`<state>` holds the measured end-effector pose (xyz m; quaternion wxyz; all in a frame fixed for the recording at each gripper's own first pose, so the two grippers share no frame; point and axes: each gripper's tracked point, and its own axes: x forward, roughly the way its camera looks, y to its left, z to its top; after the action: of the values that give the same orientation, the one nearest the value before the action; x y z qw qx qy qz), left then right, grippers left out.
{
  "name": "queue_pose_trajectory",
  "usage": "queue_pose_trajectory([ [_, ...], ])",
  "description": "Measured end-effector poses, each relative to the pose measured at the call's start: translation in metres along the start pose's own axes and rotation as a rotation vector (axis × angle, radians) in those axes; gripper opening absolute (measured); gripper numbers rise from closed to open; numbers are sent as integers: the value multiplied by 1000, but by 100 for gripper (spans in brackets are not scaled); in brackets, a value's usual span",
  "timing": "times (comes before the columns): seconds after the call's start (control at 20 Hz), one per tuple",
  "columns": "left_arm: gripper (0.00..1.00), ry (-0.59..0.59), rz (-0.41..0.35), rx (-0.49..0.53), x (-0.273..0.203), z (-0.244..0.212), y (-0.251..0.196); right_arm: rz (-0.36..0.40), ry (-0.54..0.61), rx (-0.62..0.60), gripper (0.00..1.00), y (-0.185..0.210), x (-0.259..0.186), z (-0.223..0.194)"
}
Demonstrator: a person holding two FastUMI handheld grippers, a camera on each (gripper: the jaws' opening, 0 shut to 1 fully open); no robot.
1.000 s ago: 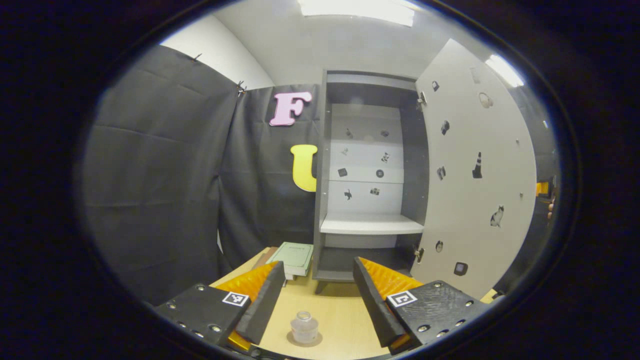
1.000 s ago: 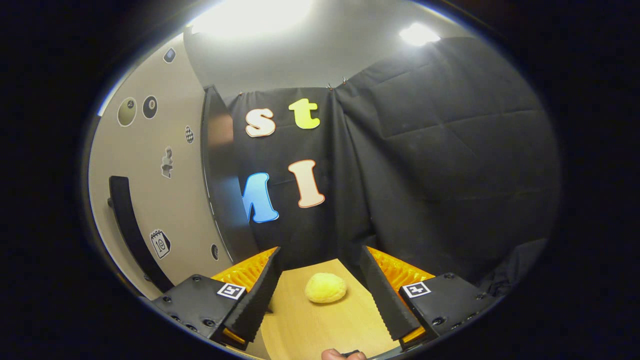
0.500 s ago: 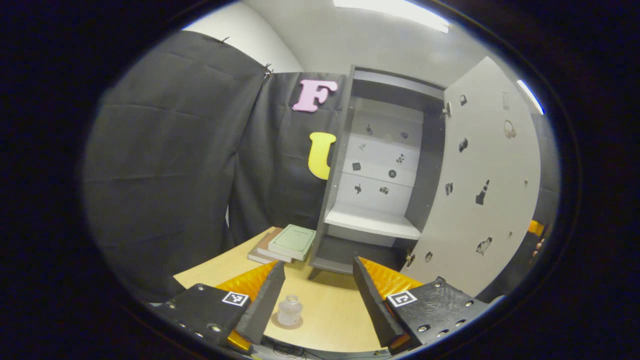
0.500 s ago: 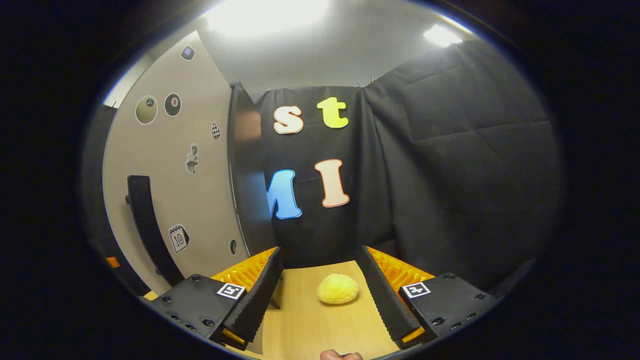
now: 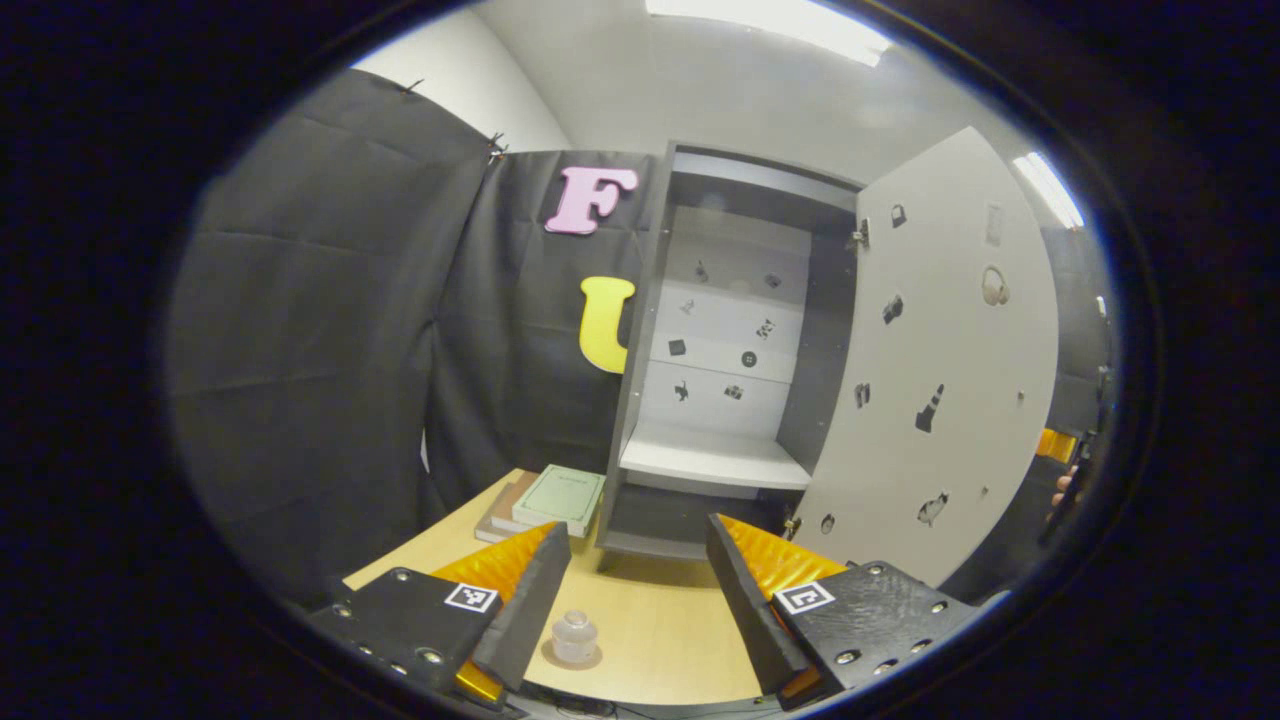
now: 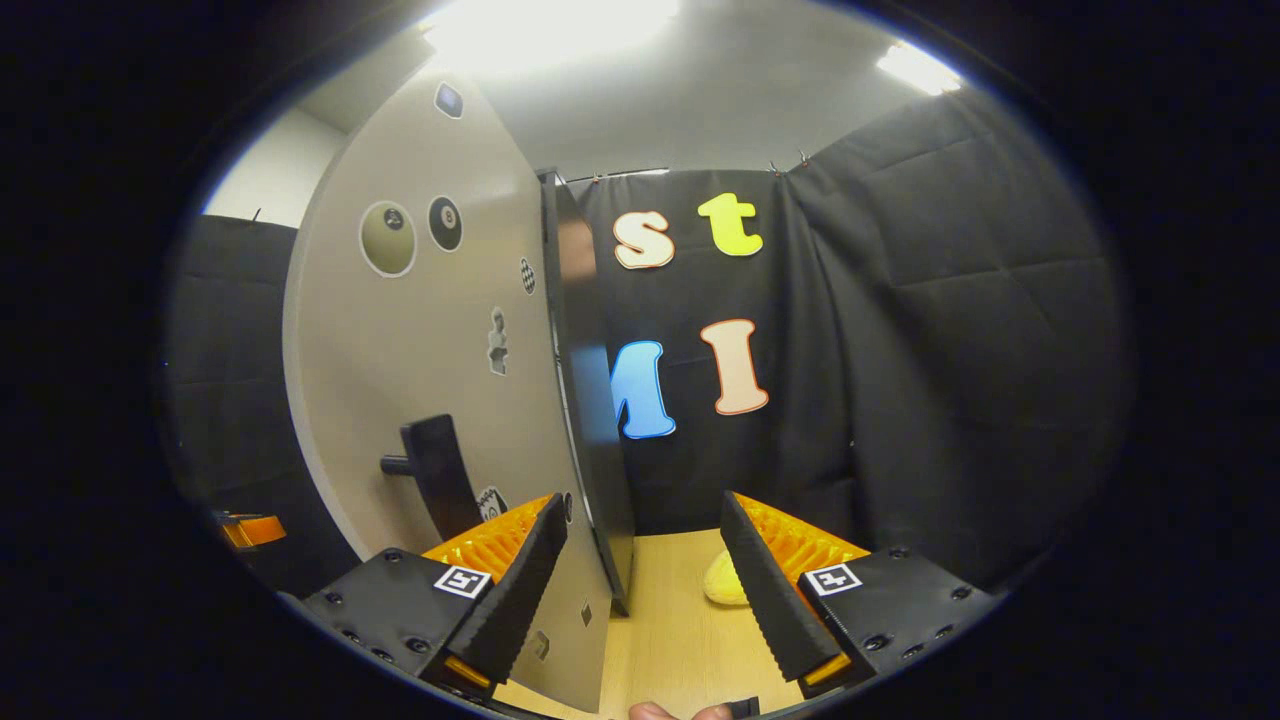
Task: Open the cabinet door with the right hand, grasp the bottle in the cabinet with the left hand and place it on the coaster, then close the cabinet door with the right hand.
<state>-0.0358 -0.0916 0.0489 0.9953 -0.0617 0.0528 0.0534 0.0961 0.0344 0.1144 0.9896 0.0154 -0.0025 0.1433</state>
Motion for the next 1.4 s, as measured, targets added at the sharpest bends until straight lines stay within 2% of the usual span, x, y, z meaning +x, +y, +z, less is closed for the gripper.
queue_pose_trajectory([
  [0.05,82,-7,-15,26,5,3,6,-20,-2,-2,98,0,0,1],
  [0.2,82,-20,-42,84,15,4,26,-65,16,-6,98,2,-5,0],
  [0.3,84,-5,-65,92,23,-3,35,-108,-11,-19,100,6,-11,5],
  [0.4,84,14,-83,74,29,-9,45,-134,-21,-44,97,17,-15,5],
  [0.55,85,17,-96,32,35,-9,65,-113,-5,-62,97,45,-17,1],
  [0.9,83,14,-44,-4,42,-10,126,-46,18,-73,97,106,-9,-7],
  [1.25,82,27,-20,16,39,-23,176,-21,16,-59,97,148,8,-14],
  [1.3,85,30,-21,18,39,-24,182,-19,12,-53,98,154,9,-13],
  [1.4,82,37,-18,21,42,-29,195,-14,6,-51,97,169,10,-16],
])
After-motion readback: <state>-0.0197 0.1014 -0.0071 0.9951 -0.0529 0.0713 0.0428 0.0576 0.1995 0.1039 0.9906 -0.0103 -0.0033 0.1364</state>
